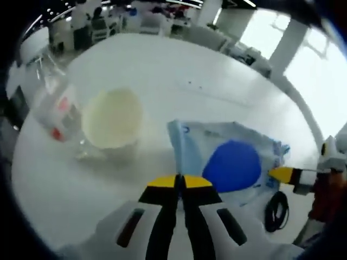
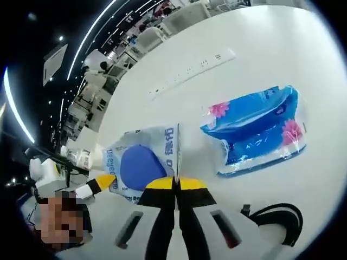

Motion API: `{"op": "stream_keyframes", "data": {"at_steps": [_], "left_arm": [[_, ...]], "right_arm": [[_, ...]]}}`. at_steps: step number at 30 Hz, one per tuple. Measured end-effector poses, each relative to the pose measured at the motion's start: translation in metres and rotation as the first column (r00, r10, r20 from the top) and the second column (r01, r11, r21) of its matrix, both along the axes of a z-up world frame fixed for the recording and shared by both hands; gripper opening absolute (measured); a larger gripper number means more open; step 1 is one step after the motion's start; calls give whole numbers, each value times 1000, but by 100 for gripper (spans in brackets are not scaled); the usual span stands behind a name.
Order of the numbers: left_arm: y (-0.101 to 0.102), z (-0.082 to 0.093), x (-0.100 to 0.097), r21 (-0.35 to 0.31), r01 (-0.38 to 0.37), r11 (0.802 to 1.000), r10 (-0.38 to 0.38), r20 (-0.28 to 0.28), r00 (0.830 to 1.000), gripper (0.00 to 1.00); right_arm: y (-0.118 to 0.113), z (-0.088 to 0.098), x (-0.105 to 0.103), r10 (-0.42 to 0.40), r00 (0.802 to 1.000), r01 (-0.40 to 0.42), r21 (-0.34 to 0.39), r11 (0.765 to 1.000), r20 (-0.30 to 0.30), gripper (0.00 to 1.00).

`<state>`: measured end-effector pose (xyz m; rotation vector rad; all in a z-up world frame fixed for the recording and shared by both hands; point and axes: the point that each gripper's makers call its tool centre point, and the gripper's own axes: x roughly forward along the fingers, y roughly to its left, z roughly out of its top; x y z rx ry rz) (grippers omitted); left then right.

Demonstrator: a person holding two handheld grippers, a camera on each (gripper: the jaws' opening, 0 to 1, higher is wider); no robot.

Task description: Arrange the tabletop items into an orderly group along one side of the table until the central work area is clear of visible clutter.

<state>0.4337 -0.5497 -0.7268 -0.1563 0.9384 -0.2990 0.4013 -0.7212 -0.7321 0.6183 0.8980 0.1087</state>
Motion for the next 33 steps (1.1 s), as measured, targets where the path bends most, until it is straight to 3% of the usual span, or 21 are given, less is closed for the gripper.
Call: {"op": "stream_keyframes", "data": {"at_steps": [8, 12, 26, 33], "left_arm": [[0, -11, 17, -16, -70, 997, 69, -29, 997, 1], [2, -10, 18, -11, -81, 997, 81, -14, 997, 1], [8, -25, 29, -15, -149, 989, 148, -37, 988, 2], [11, -26, 33, -13, -131, 991, 131, -28, 991, 2]], "right_arm": [[-2, -10, 18, 16, 1000, -17, -33, 999, -26, 0], [-1, -14, 24, 23, 999, -24, -30, 999, -30, 0], [-1, -22, 29, 24, 998, -26, -35, 999, -50, 0], [-1, -24, 30, 19, 999, -20, -19, 1000, -38, 0]]}}
